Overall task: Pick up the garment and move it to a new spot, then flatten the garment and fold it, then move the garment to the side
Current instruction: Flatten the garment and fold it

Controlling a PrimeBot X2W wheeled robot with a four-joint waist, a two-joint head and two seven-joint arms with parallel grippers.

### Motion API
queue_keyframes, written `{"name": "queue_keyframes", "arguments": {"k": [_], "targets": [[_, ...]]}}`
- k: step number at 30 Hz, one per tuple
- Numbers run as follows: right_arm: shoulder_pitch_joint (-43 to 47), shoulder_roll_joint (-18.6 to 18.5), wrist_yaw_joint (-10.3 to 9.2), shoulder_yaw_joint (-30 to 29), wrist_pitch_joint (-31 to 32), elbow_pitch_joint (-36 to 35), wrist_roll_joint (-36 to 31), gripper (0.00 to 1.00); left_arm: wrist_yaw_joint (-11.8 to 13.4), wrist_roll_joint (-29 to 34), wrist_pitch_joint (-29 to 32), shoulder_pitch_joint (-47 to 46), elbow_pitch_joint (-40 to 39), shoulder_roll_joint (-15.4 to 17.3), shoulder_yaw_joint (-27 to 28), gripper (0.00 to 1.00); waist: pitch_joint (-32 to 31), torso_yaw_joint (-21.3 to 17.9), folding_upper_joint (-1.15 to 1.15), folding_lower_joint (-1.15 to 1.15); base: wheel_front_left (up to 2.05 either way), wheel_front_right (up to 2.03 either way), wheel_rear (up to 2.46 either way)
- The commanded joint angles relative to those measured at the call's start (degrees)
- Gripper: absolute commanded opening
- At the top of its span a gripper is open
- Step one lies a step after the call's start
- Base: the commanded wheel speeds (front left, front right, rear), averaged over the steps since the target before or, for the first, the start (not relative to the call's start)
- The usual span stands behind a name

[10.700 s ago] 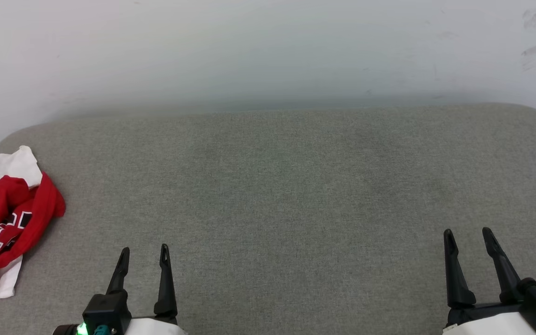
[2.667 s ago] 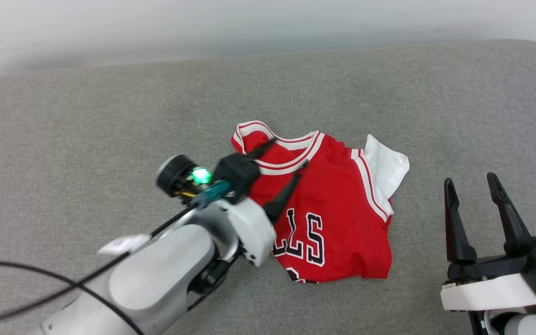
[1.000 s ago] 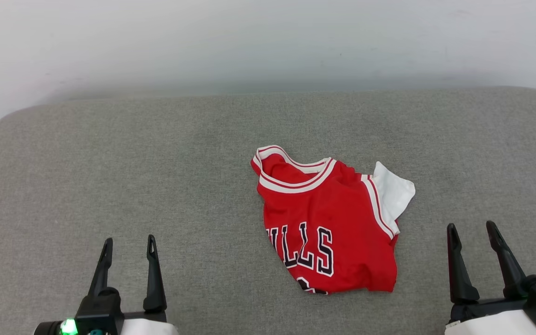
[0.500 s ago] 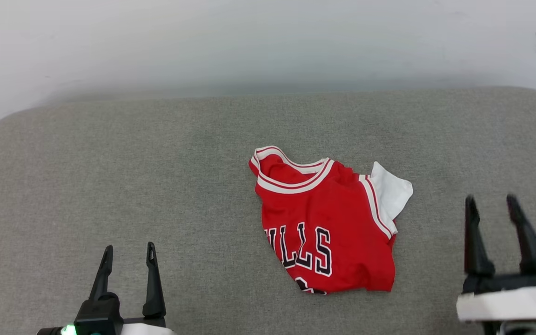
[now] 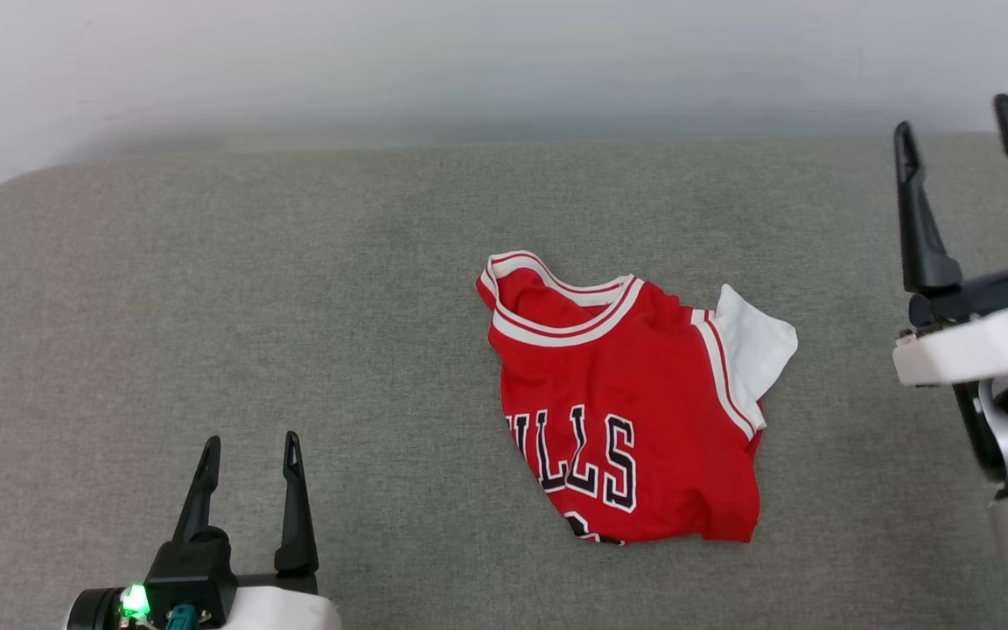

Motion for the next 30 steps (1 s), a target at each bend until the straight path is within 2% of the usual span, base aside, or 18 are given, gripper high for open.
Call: {"name": "queue_keyframes", "arguments": {"k": [1,3,7,13,16,22,25,30], "targets": [[-3.49,-3.46,-0.04,2.93,3.45,4.61,1.51,1.0,-0.13,0.06,-0.15,-0.72,0.05,-0.07,-0.09,1.0,0.43,0.44,0.0,0.0,0.0,0.0,0.0],[-6.41,-7.62,-0.04,7.87,9.94,8.6,3.76,1.0,-0.14,-0.03,-0.15,-1.14,-0.01,-0.1,-0.17,1.0,1.01,0.78,0.0,0.0,0.0,0.0,0.0],[-12.47,-15.18,-0.03,18.37,21.38,11.28,11.96,1.0,0.03,-0.33,-0.15,-2.03,-0.48,-0.13,-0.23,1.0,2.94,1.18,0.0,0.0,0.0,0.0,0.0],[-20.78,-25.39,-0.04,33.67,46.48,11.01,30.13,1.0,0.45,-1.07,-0.15,-4.5,-1.05,-0.14,-1.02,1.0,6.5,2.23,0.0,0.0,0.0,0.0,0.0],[-25.11,-29.12,-0.04,38.65,56.29,10.75,37.87,1.0,0.85,-1.68,-0.15,-5.95,-1.49,-0.15,-1.74,1.0,8.89,2.8,0.0,0.0,0.0,0.0,0.0],[-31.4,-30.86,-0.04,43.89,67.4,14.6,46.05,1.0,1.4,-2.7,-0.15,-9.01,-2.2,-0.14,-3.37,1.0,13.46,4.38,0.0,0.0,0.0,0.0,0.0],[-32.59,-30.48,-0.04,45.26,68.56,16.58,46.99,1.0,1.5,-2.94,-0.15,-9.87,-2.38,-0.14,-3.98,1.0,14.57,4.97,0.0,0.0,0.0,0.0,0.0],[-32.2,-28.63,-0.04,48.3,66.87,21.92,47.44,1.0,2.02,-3.48,-0.15,-11.76,-2.84,-0.15,-5.22,1.0,16.82,6.45,0.0,0.0,0.0,0.0,0.0]]}}
